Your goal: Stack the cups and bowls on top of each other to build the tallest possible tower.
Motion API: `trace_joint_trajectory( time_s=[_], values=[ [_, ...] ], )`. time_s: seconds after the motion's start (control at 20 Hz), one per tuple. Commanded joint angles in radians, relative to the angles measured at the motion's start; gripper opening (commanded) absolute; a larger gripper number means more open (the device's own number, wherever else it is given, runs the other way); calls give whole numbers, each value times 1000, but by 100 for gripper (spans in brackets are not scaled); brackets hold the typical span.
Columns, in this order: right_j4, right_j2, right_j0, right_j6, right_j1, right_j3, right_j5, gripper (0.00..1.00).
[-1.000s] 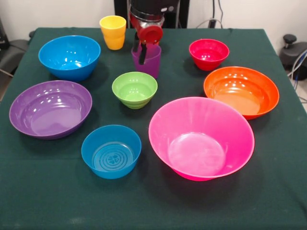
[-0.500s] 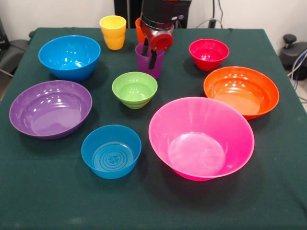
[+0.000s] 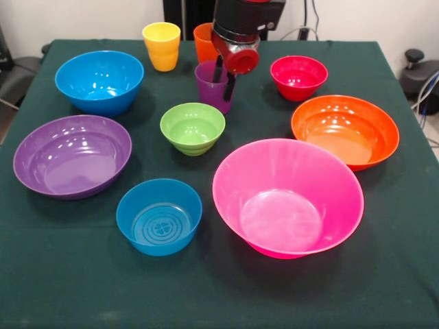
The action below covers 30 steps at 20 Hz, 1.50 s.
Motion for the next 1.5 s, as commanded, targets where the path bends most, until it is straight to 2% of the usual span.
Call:
trace_joint_trajectory(
  time_s=[0.05, 0.35, 0.4, 1.1, 1.25, 1.35, 1.4, 1.5],
  values=[
    [33, 63, 21, 124, 8, -11, 29, 100],
    [39, 57, 27, 123, 1, -16, 60, 100],
    [41, 56, 31, 126, 0, -14, 61, 0],
    [50, 44, 46, 124, 5, -34, 83, 0],
    [54, 30, 56, 120, -5, -52, 131, 0],
    [49, -21, 90, 119, -56, -74, 238, 0],
    [45, -21, 87, 115, -83, -74, 261, 0],
    [43, -16, 84, 111, -97, -71, 268, 0]
  ],
)
